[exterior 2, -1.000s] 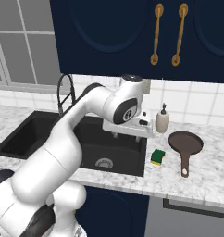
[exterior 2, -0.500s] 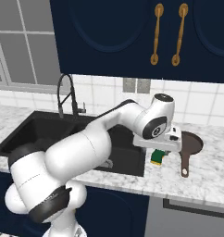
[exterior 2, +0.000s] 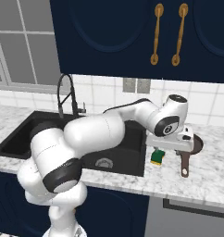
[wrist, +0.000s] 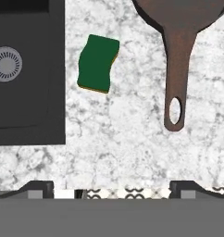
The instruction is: Pick the pan and sponge and place them into the sink. Then turn on the water.
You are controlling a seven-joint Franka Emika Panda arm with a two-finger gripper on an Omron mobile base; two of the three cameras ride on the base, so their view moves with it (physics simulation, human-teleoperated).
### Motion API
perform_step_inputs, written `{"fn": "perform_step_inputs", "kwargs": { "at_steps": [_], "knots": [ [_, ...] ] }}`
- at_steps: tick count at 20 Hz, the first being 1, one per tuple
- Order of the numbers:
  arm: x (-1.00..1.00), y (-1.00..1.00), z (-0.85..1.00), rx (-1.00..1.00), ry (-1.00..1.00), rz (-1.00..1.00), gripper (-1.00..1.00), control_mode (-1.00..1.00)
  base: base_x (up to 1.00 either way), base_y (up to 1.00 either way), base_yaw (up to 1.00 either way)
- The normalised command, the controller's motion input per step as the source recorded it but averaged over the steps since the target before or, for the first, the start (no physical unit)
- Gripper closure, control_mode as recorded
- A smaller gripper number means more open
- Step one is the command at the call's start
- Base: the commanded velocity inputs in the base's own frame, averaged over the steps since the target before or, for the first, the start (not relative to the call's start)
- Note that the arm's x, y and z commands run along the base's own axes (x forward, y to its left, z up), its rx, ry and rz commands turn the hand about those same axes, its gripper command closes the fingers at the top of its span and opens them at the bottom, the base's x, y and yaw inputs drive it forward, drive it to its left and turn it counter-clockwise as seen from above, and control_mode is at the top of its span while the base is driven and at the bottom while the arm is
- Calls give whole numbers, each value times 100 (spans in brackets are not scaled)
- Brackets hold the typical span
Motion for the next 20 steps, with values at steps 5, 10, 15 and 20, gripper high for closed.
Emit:
{"fn": "perform_step_inputs", "kwargs": {
  "at_steps": [5,10,15,20],
  "knots": [
    [25,-15,-17,0,9,0,-100,-100,0,0,0],
    [25,-28,-23,0,9,0,-100,-100,0,0,0],
    [12,-48,-17,0,9,3,-100,-100,0,0,0],
    [6,-21,-16,1,12,5,-100,-100,0,0,0]
  ]
}}
